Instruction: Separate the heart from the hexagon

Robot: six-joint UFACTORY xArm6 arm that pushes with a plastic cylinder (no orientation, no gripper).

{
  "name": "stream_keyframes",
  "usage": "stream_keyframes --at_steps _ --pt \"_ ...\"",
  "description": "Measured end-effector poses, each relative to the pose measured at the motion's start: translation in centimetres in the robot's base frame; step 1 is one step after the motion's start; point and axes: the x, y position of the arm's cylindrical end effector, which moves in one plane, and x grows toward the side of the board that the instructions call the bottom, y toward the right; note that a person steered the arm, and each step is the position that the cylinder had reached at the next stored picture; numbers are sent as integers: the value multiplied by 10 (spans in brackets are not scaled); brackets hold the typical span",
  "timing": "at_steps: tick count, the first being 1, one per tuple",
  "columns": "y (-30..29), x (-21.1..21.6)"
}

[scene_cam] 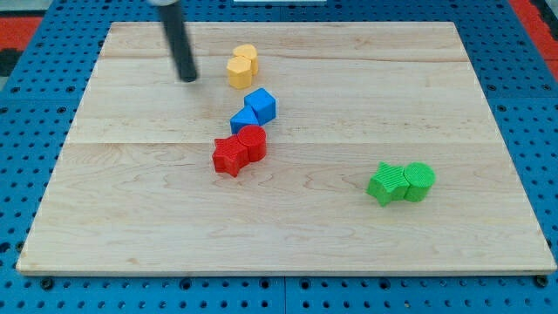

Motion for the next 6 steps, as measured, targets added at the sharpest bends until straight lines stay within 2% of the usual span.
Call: stream_keyframes --at_steps 1,2,3,4,5,6 --pt "73 -25" --pt "114 -16" --pt "82 -57" --pt "43 -60" --pt "22 -103" --pt "126 -104"
